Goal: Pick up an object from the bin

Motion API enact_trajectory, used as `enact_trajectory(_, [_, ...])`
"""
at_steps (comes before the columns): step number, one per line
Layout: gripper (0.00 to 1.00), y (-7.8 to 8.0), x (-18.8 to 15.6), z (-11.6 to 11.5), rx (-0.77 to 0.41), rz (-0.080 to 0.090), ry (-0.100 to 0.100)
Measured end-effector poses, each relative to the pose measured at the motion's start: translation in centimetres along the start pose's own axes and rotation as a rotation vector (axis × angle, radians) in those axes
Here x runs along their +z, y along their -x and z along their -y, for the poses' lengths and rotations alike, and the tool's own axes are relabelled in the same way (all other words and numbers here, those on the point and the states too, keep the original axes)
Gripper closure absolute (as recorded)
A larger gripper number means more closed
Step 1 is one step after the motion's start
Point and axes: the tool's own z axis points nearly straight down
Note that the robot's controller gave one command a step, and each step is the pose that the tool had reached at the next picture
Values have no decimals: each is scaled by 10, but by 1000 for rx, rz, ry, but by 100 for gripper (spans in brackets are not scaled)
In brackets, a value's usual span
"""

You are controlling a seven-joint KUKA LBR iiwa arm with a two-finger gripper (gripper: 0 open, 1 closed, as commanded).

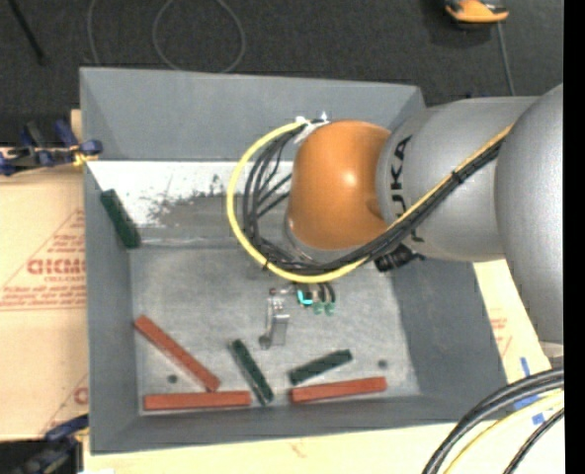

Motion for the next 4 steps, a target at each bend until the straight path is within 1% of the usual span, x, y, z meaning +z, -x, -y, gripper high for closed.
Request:
enact_trajectory(1, [0,-44,80,40,-41,-2,-3])
enact_trajectory(2, [0,-38,66,115,0,10,-5])
enact_trajectory(3, [100,-39,67,109,-5,8,-1])
enact_trajectory(4, [100,-61,78,102,28,5,1])
